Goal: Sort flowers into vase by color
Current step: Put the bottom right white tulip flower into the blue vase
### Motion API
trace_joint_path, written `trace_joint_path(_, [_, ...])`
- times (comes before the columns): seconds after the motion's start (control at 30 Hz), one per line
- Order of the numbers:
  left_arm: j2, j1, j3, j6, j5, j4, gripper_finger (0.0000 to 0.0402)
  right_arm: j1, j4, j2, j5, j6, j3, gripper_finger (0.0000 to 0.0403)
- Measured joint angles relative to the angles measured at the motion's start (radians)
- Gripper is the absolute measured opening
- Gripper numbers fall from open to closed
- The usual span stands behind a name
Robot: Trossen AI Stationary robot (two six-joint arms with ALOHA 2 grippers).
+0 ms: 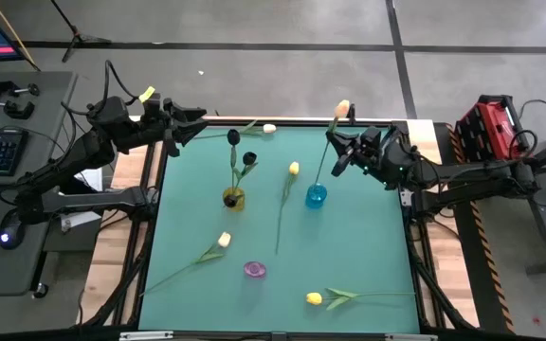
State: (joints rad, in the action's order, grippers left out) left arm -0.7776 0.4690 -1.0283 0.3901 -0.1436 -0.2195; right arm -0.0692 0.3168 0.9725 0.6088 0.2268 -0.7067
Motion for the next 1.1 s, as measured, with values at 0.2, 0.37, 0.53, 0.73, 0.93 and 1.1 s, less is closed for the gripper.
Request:
trace_joint_path(0.2, [0.000, 0.000, 0.000, 0.000, 0.000, 0.000, 0.0235, -0.005, -0.054, -0.035, -0.010, 0.001, 0.000, 0.0000])
trace_joint_path(0.37, [0.000, 0.000, 0.000, 0.000, 0.000, 0.000, 0.0235, -0.005, -0.104, -0.030, -0.012, 0.054, 0.000, 0.0000])
trace_joint_path(0.53, [0.000, 0.000, 0.000, 0.000, 0.000, 0.000, 0.0235, -0.004, -0.102, 0.016, -0.011, 0.064, 0.001, 0.0000])
trace_joint_path(0.73, [0.000, 0.000, 0.000, 0.000, 0.000, 0.000, 0.0235, -0.004, -0.103, 0.079, -0.020, 0.063, 0.002, 0.0000])
trace_joint_path(0.93, [0.000, 0.000, 0.000, 0.000, 0.000, 0.000, 0.0235, -0.004, -0.211, 0.073, -0.132, 0.088, -0.029, 0.0024])
trace_joint_path(1.1, [0.000, 0.000, 0.000, 0.000, 0.000, 0.000, 0.0235, 0.006, -0.548, 0.074, -0.185, 0.160, -0.130, 0.0130])
